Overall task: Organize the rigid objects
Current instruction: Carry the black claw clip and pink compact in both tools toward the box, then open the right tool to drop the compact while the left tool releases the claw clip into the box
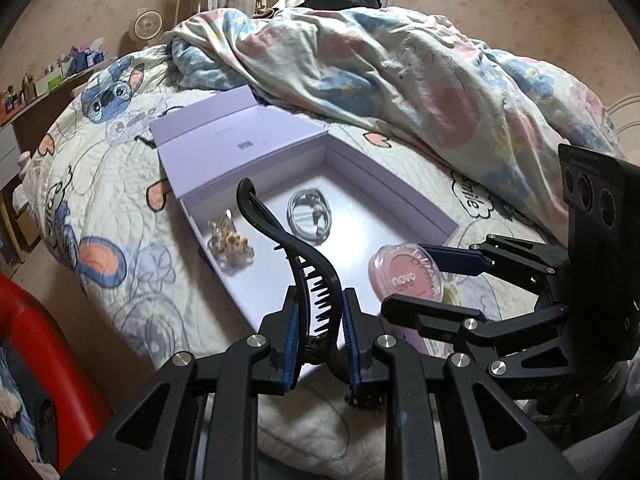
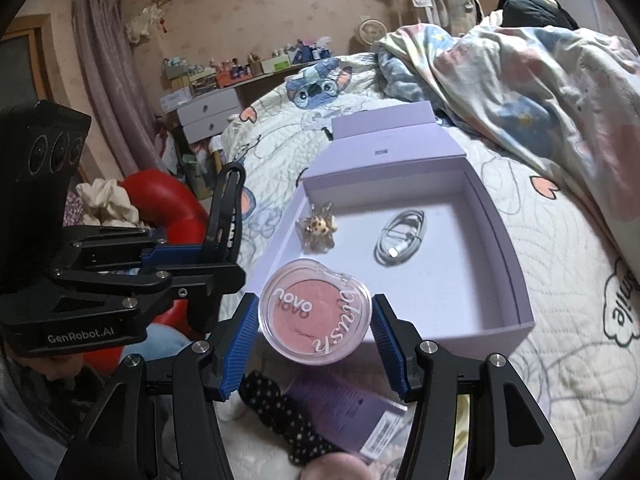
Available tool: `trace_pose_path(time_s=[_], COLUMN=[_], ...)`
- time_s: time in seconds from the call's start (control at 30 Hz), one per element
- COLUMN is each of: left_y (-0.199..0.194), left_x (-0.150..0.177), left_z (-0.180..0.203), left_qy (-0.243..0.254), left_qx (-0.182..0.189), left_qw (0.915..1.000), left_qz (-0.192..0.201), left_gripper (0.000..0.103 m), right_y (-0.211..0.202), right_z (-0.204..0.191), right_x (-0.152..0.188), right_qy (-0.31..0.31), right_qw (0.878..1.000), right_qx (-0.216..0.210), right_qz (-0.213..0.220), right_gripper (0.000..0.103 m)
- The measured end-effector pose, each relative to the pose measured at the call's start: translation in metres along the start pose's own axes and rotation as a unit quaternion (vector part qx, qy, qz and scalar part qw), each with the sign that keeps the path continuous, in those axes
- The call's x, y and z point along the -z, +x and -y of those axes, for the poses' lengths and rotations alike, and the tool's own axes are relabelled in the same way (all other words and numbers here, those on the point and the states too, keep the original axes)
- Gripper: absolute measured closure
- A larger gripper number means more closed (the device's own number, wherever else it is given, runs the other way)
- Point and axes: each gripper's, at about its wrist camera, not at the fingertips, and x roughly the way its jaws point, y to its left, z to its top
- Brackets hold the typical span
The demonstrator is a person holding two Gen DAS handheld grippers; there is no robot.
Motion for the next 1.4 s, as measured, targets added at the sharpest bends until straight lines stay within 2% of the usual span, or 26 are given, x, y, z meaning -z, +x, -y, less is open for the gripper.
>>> trace_pose_path(time_s=[0.43,0.83,1.4], left_y=[0.028,0.052,0.113], left_x=[-0.033,-0.066,-0.077], left_z=[-0.014,-0.025,-0.04], left_qy=[0.001,0.01,0.0], left_qx=[0.006,-0.007,0.011], left_qw=[1.0,0.9999,0.9987], left_qz=[0.001,0.007,-0.049], left_gripper=[0.083,0.083,0.083], right_y=[0.014,0.038,0.079], right_z=[0.013,0.04,0.079], right_x=[-0.035,-0.061,-0.072], right_qy=[-0.046,-0.052,-0.041], right_qw=[0.998,0.998,0.997], right_qx=[0.03,0.036,0.059], right_qz=[0.02,0.013,-0.024], right_gripper=[0.047,0.047,0.047])
